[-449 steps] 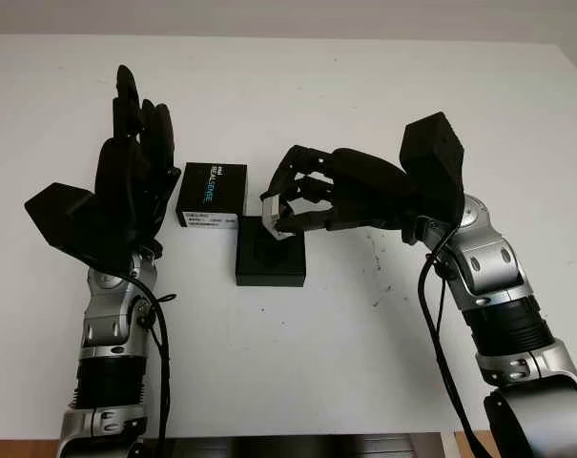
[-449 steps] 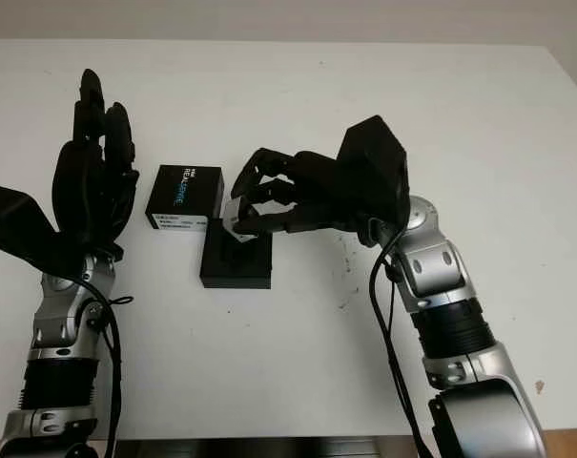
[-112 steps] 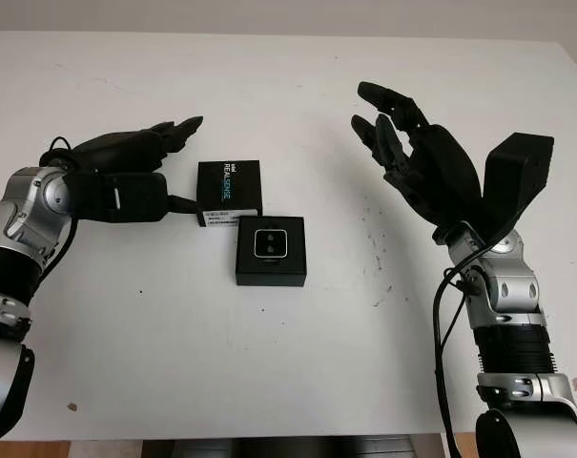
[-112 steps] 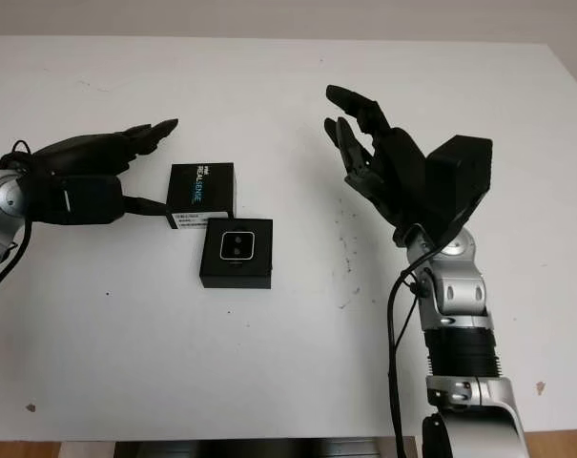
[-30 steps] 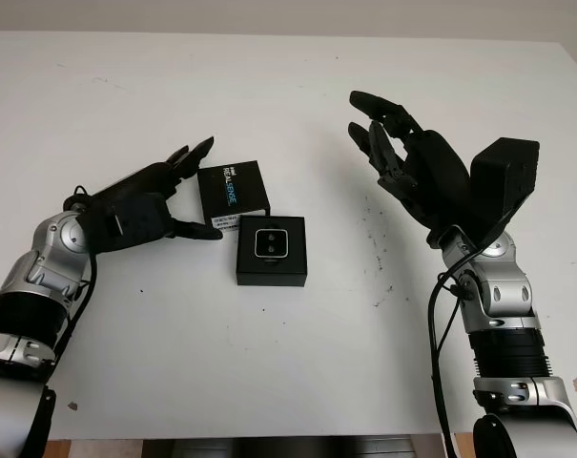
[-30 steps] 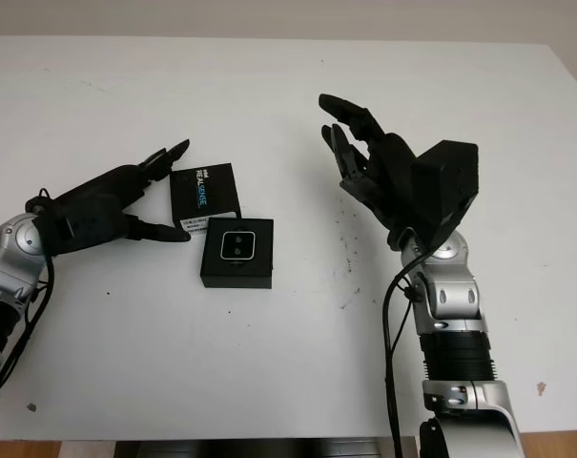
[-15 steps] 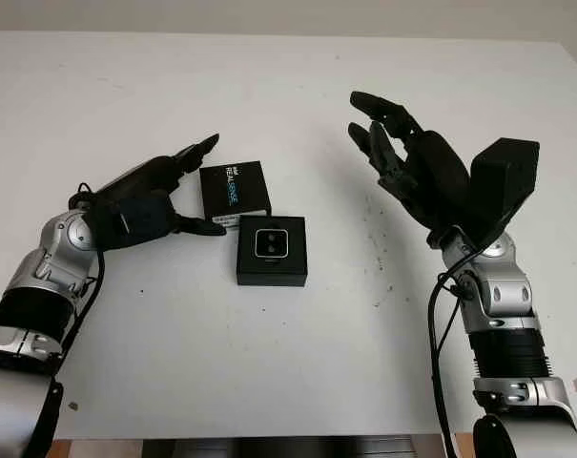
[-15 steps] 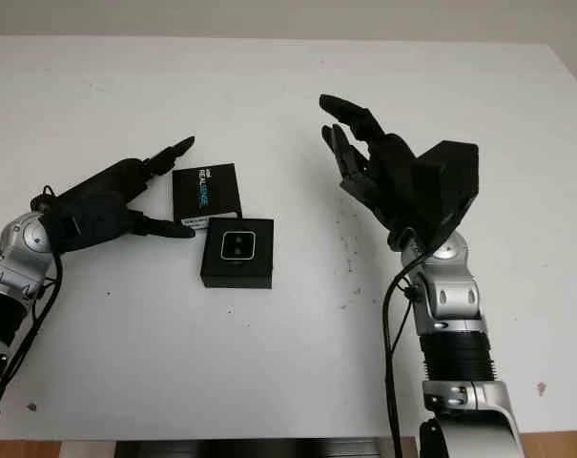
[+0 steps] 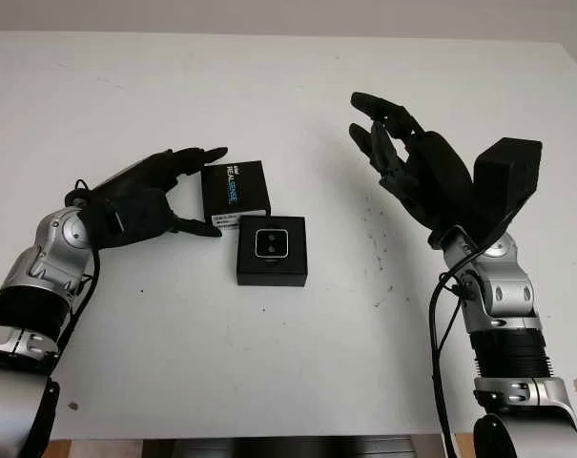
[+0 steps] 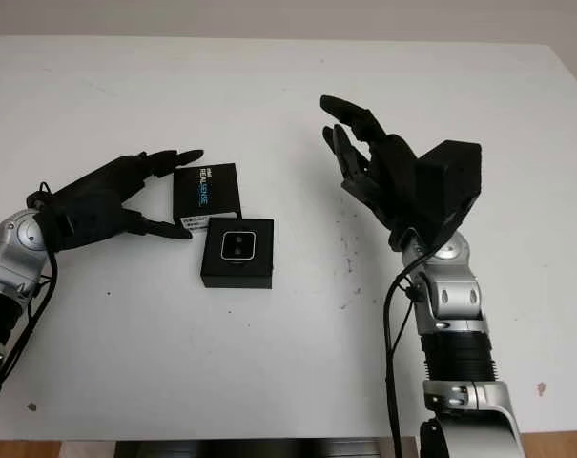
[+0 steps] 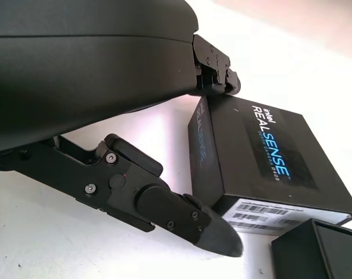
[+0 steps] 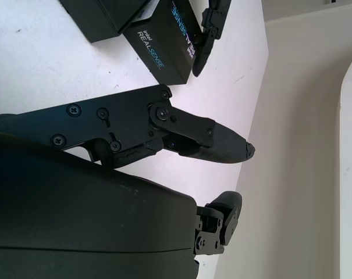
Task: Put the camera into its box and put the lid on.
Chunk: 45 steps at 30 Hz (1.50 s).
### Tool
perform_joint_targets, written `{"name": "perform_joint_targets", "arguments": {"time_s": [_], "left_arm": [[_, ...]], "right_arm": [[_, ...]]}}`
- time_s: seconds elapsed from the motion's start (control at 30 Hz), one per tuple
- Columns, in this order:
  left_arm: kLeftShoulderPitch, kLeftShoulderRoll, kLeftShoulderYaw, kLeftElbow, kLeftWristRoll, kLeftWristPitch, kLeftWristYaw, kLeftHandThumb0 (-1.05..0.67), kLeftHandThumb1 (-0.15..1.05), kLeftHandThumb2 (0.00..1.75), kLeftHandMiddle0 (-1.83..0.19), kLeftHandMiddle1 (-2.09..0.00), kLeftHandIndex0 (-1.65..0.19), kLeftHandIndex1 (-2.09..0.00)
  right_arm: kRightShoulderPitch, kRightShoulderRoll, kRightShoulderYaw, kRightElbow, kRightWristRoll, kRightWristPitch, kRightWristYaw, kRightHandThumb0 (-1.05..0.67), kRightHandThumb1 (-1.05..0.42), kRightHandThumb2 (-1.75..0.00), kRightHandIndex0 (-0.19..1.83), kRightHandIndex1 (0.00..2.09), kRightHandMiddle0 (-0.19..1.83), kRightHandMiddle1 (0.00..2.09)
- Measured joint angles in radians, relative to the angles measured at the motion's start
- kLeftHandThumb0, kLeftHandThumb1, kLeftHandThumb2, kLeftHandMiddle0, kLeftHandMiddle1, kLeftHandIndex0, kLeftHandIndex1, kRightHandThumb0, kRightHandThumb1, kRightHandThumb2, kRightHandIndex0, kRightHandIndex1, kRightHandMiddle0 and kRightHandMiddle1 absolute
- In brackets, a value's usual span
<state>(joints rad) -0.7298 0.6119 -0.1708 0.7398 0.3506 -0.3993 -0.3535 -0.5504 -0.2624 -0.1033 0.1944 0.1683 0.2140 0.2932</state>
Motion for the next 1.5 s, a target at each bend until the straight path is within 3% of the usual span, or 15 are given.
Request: {"name": "perform_joint_targets", "arguments": {"time_s": [0.13,0.33,0.53,0.83,0.87,1.03,1.33,1.5], "left_arm": [[0.017,-0.026,0.003,0.002,0.004,-0.058,0.100,-0.45,0.84,0.06,-0.20,-1.27,-0.49,-0.37],[0.053,-0.099,0.031,0.022,-0.016,-0.109,0.259,-0.41,0.91,0.06,-0.30,-1.44,-0.32,-1.09],[0.062,-0.154,0.065,0.055,-0.059,-0.116,0.313,-0.38,1.00,0.06,-0.27,-1.59,-0.26,-1.39],[0.067,-0.194,0.089,0.082,-0.084,-0.103,0.355,-0.39,1.03,0.06,-0.19,-1.79,-0.16,-1.55],[0.067,-0.194,0.091,0.082,-0.088,-0.098,0.352,-0.37,1.04,0.08,-0.16,-1.90,-0.15,-1.54],[0.067,-0.194,0.099,0.082,-0.095,-0.082,0.351,-0.31,1.05,0.17,-0.12,-2.05,-0.13,-1.59],[0.053,-0.172,0.165,0.079,-0.139,0.012,0.369,-0.26,1.05,0.24,-0.15,-1.76,-0.11,-1.52],[0.051,-0.145,0.203,0.060,-0.168,0.011,0.367,-0.29,1.05,0.24,-0.16,-1.75,-0.11,-1.52]], "right_arm": [[0.001,0.000,0.000,0.000,0.000,0.000,0.002,-0.52,-1.05,-0.66,0.18,0.06,-0.07,0.62],[0.002,0.000,-0.002,0.000,0.001,0.000,0.000,-0.51,-1.05,-0.65,0.18,0.06,-0.07,0.63],[0.006,0.003,-0.002,0.000,0.002,0.000,-0.015,-0.51,-1.05,-0.64,0.19,0.06,-0.08,0.65],[0.009,0.010,-0.001,0.000,0.001,0.003,-0.025,-0.53,-1.05,-0.62,0.20,0.07,-0.09,0.70],[0.010,0.010,0.000,0.000,0.000,0.003,-0.025,-0.54,-1.05,-0.61,0.21,0.07,-0.09,0.71],[0.017,0.013,0.004,0.000,-0.006,-0.002,-0.028,-0.54,-1.05,-0.61,0.22,0.07,-0.10,0.76],[0.024,0.019,0.007,0.002,-0.003,-0.009,-0.009,-0.53,-1.05,-0.62,0.21,0.06,-0.14,0.81],[0.026,0.019,0.008,0.002,-0.002,-0.009,-0.003,-0.54,-1.05,-0.62,0.20,0.06,-0.16,0.81]]}}
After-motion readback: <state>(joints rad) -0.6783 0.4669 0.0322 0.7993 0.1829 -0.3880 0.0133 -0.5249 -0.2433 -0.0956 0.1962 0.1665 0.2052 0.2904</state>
